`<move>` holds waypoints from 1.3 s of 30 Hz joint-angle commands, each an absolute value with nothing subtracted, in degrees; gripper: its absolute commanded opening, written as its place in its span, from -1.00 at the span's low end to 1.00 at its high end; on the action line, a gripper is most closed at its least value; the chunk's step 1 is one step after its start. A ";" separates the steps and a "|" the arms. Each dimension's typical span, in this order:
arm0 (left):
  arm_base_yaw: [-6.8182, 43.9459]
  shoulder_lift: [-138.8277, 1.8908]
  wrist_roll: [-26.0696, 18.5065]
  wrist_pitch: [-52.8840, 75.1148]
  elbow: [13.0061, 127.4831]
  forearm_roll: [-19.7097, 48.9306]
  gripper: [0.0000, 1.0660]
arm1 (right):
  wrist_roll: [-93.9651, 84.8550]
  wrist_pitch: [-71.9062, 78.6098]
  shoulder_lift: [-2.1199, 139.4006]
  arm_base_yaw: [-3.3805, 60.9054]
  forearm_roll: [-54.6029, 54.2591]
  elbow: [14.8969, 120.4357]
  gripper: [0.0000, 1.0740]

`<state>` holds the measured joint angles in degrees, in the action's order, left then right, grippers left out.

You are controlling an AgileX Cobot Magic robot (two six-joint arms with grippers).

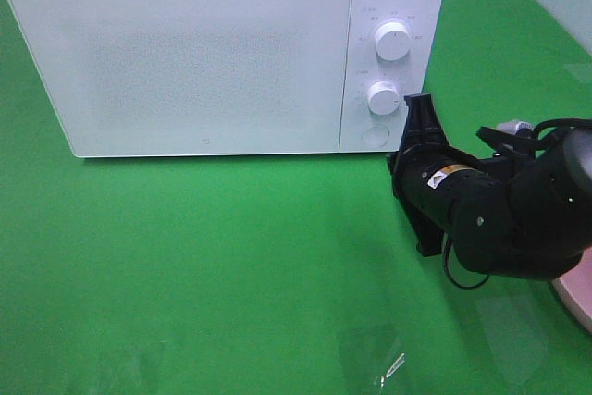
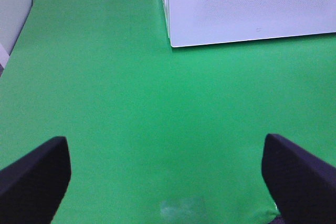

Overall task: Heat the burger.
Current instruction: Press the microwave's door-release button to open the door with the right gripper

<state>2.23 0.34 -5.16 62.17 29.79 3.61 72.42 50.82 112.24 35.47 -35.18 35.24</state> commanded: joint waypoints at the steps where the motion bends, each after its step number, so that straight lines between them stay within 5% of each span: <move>1: 2.46 1.66 -5.16 61.31 29.68 3.50 0.71 | 72.77 50.25 113.33 35.24 -34.32 36.67 -1.00; 39: 2.46 1.66 -5.16 61.31 29.68 3.50 0.71 | 74.26 50.19 122.33 30.60 -30.94 49.10 -1.00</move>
<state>2.23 0.34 -5.16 62.17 29.79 3.61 73.57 49.90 121.18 30.77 -32.37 47.67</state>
